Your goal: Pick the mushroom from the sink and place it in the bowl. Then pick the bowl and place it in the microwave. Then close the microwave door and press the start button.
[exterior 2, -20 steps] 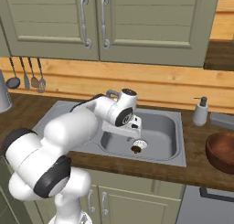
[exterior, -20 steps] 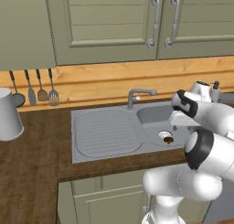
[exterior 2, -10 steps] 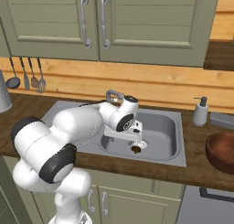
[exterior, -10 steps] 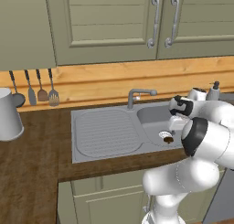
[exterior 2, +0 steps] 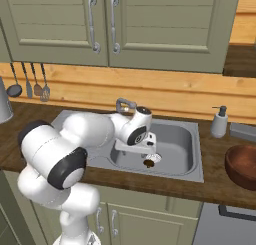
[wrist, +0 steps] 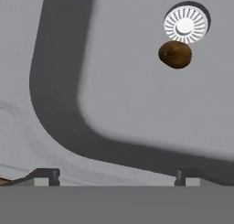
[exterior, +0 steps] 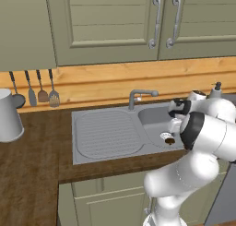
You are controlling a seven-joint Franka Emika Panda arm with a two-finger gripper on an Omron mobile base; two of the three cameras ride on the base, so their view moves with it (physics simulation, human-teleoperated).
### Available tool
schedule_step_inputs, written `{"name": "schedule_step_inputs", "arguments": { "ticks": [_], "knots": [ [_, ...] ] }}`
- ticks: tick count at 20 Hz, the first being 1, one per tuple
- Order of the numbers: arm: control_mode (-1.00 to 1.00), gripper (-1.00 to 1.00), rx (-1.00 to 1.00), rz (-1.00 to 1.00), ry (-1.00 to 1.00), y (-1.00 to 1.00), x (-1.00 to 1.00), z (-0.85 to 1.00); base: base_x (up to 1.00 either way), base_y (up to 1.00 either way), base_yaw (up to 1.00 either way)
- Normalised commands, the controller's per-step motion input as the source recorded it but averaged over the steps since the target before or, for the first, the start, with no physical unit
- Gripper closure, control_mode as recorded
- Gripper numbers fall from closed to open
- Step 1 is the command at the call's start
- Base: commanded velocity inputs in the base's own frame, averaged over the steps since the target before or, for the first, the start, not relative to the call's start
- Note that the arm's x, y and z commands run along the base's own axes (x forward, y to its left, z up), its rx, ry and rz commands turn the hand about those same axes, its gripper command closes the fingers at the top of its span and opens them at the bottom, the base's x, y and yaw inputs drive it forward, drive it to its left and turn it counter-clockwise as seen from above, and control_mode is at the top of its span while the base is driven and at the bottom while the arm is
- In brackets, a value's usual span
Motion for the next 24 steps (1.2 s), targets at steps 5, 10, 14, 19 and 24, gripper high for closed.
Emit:
{"name": "schedule_step_inputs", "arguments": {
  "ticks": [5, 10, 14, 19, 24],
  "knots": [
    [-1.00, -1.00, 0.01, 0.07, 0.01, -0.18, 0.27, -0.29, 0.00, 0.00, 0.00],
    [-1.00, -1.00, 0.01, 0.06, 0.01, -0.22, 0.22, -0.23, 0.00, 0.00, 0.00],
    [-1.00, -1.00, 0.03, 0.05, 0.01, -0.16, 0.30, -0.19, 0.00, 0.00, 0.00],
    [-1.00, -1.00, 0.01, 0.04, 0.01, -0.02, 0.32, -0.21, 0.00, 0.00, 0.00],
    [-1.00, -1.00, 0.00, 0.04, 0.00, 0.00, 0.30, -0.24, 0.00, 0.00, 0.00]
  ]
}}
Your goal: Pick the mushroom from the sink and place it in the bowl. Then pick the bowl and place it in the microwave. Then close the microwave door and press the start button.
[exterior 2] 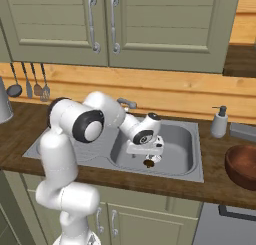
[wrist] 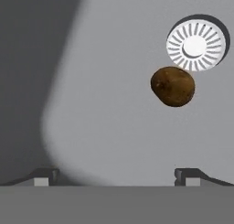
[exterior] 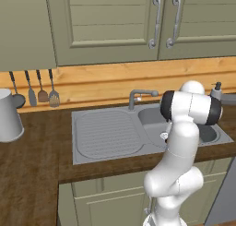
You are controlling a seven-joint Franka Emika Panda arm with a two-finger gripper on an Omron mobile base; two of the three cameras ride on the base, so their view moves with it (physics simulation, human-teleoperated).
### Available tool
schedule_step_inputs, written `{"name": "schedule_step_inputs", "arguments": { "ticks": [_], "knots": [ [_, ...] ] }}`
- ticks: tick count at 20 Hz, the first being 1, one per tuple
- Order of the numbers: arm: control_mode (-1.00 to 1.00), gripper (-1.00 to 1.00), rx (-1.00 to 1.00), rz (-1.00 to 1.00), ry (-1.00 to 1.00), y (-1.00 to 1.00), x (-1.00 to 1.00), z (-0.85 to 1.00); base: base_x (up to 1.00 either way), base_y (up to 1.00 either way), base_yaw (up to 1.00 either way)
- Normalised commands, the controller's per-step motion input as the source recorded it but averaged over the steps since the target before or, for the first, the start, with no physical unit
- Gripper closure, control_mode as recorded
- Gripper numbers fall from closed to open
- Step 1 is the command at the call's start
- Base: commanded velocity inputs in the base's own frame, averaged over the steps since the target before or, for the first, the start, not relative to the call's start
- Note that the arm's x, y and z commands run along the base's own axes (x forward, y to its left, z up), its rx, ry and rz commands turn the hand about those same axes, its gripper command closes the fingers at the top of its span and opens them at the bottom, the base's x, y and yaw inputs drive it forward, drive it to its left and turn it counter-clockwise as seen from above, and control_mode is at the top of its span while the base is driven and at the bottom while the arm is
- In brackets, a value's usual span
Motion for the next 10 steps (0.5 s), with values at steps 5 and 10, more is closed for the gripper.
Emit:
{"name": "schedule_step_inputs", "arguments": {
  "ticks": [5, 10],
  "knots": [
    [-1.00, -1.00, 0.00, 0.03, 0.00, -0.02, 0.21, -0.24, 0.00, 0.00, 0.00],
    [-1.00, -1.00, 0.00, 0.04, 0.00, -0.08, 0.22, -0.25, 0.00, 0.00, 0.00]
  ]
}}
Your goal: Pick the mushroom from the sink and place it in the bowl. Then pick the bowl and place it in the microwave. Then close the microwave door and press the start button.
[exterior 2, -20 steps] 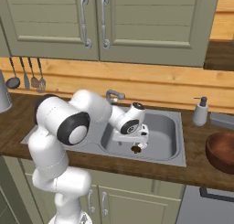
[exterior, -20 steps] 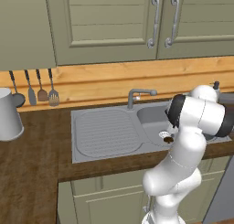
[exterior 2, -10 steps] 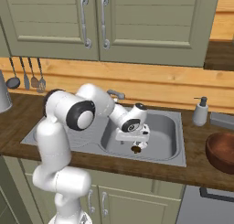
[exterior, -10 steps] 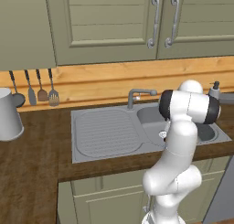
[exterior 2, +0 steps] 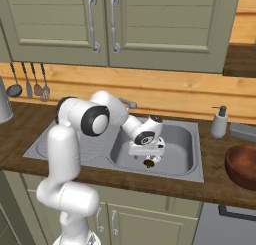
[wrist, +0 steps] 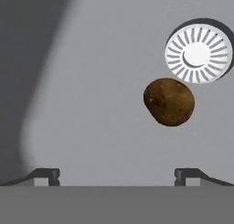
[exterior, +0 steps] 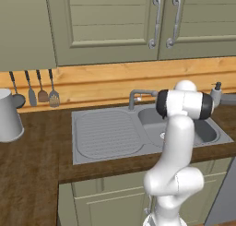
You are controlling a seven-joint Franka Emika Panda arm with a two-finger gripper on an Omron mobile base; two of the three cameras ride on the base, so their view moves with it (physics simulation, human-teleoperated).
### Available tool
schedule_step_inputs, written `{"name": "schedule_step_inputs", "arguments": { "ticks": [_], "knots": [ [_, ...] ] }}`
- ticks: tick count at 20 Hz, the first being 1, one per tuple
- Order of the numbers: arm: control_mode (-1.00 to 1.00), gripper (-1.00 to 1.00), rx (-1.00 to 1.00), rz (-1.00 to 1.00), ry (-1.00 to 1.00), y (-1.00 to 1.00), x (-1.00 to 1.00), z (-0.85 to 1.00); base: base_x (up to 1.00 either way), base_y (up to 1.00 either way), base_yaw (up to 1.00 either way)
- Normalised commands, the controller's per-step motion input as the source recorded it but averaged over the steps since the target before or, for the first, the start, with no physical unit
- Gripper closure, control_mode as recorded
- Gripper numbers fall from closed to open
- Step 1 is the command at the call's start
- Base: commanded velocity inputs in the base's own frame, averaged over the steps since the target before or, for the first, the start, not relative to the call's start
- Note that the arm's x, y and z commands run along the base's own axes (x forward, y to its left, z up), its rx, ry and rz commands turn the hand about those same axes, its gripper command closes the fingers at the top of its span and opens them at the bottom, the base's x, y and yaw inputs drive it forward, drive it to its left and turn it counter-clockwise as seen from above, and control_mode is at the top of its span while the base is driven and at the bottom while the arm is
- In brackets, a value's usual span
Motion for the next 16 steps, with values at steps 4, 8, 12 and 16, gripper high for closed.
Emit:
{"name": "schedule_step_inputs", "arguments": {
  "ticks": [4, 8, 12, 16],
  "knots": [
    [-1.00, -1.00, 0.00, 0.05, 0.00, -0.13, 0.21, -0.25, 0.00, 0.00, 0.00],
    [-1.00, -1.00, 0.00, 0.05, 0.00, -0.09, 0.16, -0.22, 0.00, 0.00, 0.00],
    [-1.00, -1.00, 0.00, 0.05, 0.00, 0.00, 0.26, -0.28, 0.00, 0.00, 0.00],
    [-1.00, -1.00, 0.00, 0.04, 0.00, 0.00, 0.28, -0.25, 0.00, 0.00, 0.00]
  ]
}}
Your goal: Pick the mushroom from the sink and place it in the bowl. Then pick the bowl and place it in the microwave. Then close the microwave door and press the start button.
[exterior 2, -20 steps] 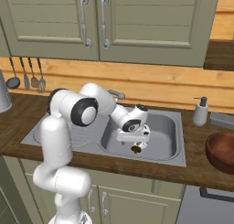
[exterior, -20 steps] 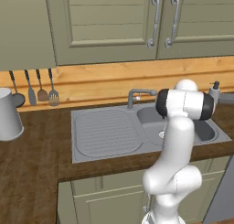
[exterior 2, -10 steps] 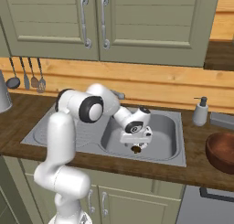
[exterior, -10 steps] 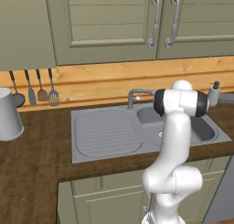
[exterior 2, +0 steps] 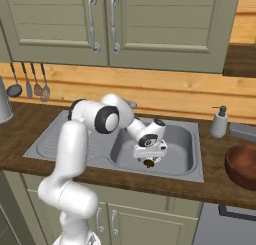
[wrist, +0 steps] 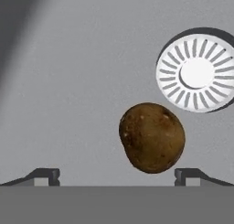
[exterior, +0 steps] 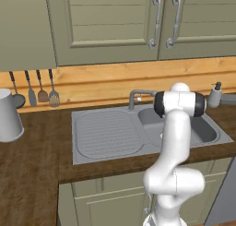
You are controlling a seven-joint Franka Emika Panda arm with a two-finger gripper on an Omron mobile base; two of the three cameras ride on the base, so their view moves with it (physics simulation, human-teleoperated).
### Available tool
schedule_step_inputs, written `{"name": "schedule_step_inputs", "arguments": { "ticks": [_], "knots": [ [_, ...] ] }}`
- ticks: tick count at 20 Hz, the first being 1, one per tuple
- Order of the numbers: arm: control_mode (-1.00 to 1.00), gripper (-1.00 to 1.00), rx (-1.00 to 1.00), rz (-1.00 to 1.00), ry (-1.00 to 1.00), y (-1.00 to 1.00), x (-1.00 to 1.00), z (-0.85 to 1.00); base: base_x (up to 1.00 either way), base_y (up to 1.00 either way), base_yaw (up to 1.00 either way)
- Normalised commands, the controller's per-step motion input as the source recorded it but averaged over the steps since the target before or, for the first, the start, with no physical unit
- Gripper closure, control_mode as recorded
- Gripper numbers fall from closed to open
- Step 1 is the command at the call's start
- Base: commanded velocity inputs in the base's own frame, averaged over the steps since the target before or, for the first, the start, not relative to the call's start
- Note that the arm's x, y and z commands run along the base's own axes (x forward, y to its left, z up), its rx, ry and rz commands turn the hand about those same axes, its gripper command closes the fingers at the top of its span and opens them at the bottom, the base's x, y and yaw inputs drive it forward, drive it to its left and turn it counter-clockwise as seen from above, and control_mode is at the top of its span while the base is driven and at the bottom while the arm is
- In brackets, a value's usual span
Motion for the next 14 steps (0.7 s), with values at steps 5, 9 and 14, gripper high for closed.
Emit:
{"name": "schedule_step_inputs", "arguments": {
  "ticks": [5, 9, 14],
  "knots": [
    [-1.00, -1.00, 0.00, 0.04, 0.00, -0.02, 0.20, -0.21, 0.00, 0.00, 0.00],
    [-1.00, -1.00, 0.00, 0.04, 0.00, -0.05, 0.25, -0.17, 0.00, 0.00, 0.00],
    [-1.00, -1.00, 0.00, 0.05, 0.00, -0.09, 0.17, -0.15, 0.00, 0.00, 0.00]
  ]
}}
